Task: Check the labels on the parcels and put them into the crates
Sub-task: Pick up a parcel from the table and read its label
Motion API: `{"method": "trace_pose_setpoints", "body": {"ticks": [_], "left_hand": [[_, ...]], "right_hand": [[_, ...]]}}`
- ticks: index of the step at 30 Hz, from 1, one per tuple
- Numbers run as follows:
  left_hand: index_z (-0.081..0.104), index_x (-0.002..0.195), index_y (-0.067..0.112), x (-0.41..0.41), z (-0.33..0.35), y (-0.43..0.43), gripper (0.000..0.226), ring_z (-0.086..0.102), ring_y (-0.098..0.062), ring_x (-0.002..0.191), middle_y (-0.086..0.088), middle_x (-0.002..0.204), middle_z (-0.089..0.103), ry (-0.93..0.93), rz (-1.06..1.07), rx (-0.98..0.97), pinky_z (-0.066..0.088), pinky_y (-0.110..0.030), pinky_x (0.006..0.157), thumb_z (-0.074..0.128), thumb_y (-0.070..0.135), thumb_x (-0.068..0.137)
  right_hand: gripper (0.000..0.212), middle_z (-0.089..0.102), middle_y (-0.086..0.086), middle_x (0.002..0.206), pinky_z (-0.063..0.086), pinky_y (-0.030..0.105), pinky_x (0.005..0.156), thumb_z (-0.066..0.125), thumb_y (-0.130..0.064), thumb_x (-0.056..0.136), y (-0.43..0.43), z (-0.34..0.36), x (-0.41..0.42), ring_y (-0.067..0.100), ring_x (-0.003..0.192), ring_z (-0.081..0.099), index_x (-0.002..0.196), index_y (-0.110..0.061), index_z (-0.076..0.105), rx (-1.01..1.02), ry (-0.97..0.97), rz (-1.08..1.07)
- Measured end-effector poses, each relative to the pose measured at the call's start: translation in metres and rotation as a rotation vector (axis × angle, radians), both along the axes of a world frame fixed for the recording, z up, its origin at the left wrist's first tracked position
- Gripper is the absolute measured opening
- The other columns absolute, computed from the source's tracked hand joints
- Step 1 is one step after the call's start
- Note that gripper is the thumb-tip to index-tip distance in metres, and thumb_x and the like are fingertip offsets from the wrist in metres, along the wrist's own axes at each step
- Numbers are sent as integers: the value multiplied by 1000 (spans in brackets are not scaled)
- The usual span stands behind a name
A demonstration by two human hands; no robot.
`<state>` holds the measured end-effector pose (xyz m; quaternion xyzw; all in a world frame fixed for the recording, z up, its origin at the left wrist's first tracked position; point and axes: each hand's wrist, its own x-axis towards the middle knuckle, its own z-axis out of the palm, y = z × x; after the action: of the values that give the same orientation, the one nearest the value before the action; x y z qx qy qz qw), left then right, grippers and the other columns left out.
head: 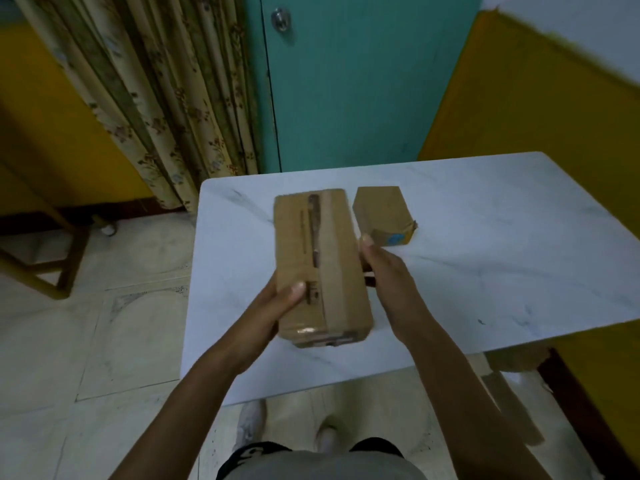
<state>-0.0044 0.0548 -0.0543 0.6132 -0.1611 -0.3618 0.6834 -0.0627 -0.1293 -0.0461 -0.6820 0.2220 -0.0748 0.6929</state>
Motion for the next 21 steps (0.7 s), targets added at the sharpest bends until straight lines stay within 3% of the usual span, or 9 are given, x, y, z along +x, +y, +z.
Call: {"method": "trace_pose_setpoints", "body": {"ticks": [2,4,6,8,10,12,15,18,21], "left_hand": [[54,130,18,-7,-6,-1,56,69,-20,97,-3,111,71,318,138,-167,57,-31,71,59,45,81],[64,121,18,-13,-13,3,47,68,-28,99,-11,116,68,484,187,-340,57,-44,78,50,43,84],[65,123,19,-21,-15,5,49,63,-30,111,-12,128,62,548,202,-469,53,-47,88,44,45,88],[61,127,17,-28,-16,4,49,56,-30,122,-11,135,56,576,209,-526,53,-44,90,39,43,92],[59,130,19,-30,-14,0,44,54,-28,124,-10,138,54,517,234,-503,54,-40,88,38,37,96],[53,133,29,-31,-11,-3,38,59,-23,118,-4,135,57,286,293,-349,56,-37,83,40,30,98],[50,124,46,-36,-11,1,33,64,-14,109,8,123,65,31,409,-57,55,-30,75,50,41,91],[49,125,46,-48,-17,10,53,59,-5,114,21,124,61,-71,297,2,54,-23,76,65,59,77],[45,131,45,-55,-24,20,59,57,-1,115,22,127,59,-121,267,29,54,-21,81,66,47,76]], "right_hand": [[28,70,-14,93,48,16,79,54,-49,89,-1,2,-7,-1,91,64,81,-29,71,16,-62,69],[18,59,-20,114,42,4,80,60,-46,86,2,5,-14,-12,103,53,99,-35,65,-160,-62,146],[63,46,-20,132,41,9,92,70,-60,73,4,2,-22,-12,117,43,127,-37,47,-248,0,107],[98,42,-10,145,44,36,105,76,-60,59,5,1,-30,9,130,44,143,-35,32,49,56,95],[85,53,1,141,45,49,103,79,-46,70,7,-1,-38,22,126,54,142,-30,39,441,-5,210],[71,61,2,132,46,50,101,75,-36,74,9,-5,-45,24,120,59,138,-26,46,560,-41,245],[73,65,-1,127,45,52,102,79,-35,70,11,-20,-47,24,117,61,135,-26,48,431,-47,110],[77,65,-7,124,51,46,95,77,-42,64,13,-28,-43,19,113,63,134,-34,47,293,-45,25],[79,62,-10,127,57,30,81,81,-42,67,18,-33,-35,12,110,64,136,-37,44,171,-75,69]]}}
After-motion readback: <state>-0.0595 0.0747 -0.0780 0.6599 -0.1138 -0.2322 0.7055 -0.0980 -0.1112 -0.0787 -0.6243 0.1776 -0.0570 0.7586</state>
